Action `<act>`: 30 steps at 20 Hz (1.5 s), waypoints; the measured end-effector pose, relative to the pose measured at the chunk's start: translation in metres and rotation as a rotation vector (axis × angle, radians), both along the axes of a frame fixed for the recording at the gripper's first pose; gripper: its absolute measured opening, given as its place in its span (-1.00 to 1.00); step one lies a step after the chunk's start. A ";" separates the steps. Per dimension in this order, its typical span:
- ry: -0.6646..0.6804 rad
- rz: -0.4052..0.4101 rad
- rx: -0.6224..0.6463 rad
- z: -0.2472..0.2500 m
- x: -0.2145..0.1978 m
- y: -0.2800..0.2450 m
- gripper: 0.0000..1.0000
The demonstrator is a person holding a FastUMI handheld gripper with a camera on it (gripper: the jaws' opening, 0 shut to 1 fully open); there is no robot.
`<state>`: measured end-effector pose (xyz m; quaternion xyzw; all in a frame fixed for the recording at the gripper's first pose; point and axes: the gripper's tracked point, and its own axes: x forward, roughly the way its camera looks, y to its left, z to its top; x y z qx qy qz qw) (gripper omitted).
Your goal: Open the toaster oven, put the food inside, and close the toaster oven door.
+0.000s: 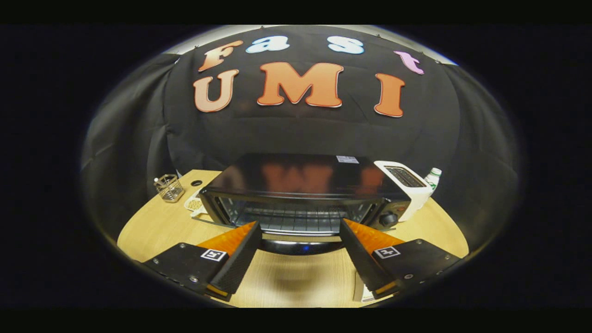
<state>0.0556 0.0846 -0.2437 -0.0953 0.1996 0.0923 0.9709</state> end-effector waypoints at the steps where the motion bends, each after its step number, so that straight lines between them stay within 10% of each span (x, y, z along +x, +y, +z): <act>1: 0.004 -0.001 -0.004 -0.003 -0.006 -0.002 1.00; 30: 0.206 -0.080 0.021 -0.139 -0.088 -0.036 0.99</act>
